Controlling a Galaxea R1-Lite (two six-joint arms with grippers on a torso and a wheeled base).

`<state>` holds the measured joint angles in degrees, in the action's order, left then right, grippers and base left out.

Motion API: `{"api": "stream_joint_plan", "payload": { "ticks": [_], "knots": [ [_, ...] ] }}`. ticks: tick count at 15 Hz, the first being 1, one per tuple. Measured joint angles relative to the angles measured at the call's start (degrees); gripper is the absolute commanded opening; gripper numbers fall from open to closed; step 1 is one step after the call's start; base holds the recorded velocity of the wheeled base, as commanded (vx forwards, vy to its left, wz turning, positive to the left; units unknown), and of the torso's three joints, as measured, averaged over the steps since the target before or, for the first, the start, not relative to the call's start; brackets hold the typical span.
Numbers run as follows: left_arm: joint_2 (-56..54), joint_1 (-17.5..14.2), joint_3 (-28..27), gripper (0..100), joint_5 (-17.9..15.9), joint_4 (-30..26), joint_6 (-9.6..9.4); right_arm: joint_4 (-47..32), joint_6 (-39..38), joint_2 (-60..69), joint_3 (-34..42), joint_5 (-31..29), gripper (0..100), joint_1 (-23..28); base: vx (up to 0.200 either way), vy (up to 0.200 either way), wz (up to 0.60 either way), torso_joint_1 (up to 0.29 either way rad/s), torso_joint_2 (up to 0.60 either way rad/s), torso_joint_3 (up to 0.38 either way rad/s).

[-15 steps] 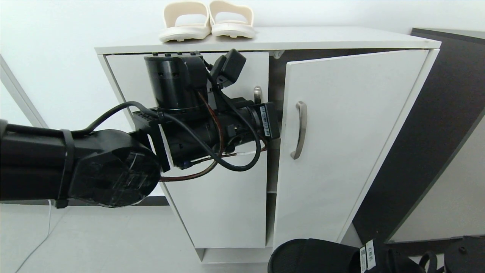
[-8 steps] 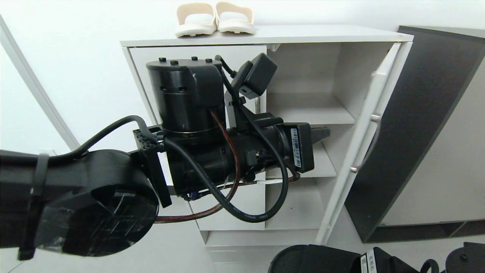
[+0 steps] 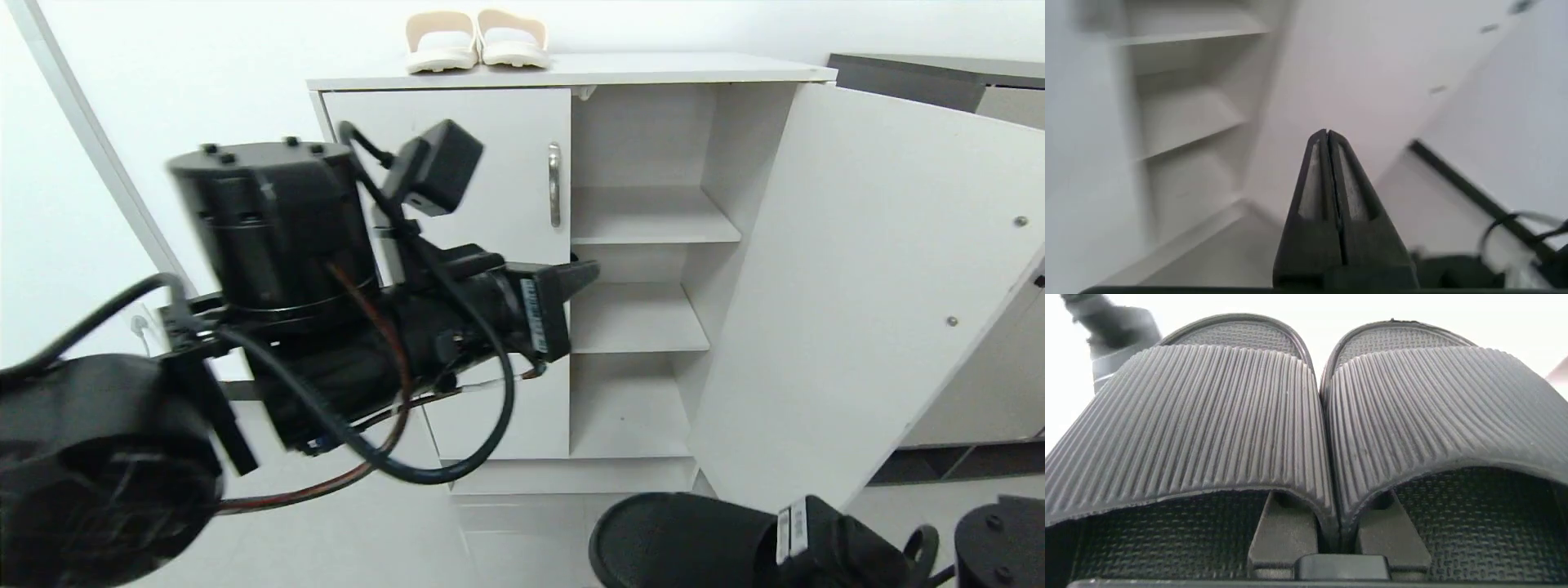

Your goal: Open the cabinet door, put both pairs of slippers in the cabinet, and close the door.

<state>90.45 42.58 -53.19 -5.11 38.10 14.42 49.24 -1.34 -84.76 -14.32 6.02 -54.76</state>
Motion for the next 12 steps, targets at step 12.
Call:
{"api": "stream_joint_plan", "payload": {
  "ticks": [12],
  "knots": [
    [-64.2, -41.0, 31.1, 0, 16.5, -38.1, -12.37, 1.8, -5.9, -12.1, -15.6, -24.4, 0, 8.6, 0.0, 0.0, 0.0, 0.0, 0.0, 0.0]
  ]
}}
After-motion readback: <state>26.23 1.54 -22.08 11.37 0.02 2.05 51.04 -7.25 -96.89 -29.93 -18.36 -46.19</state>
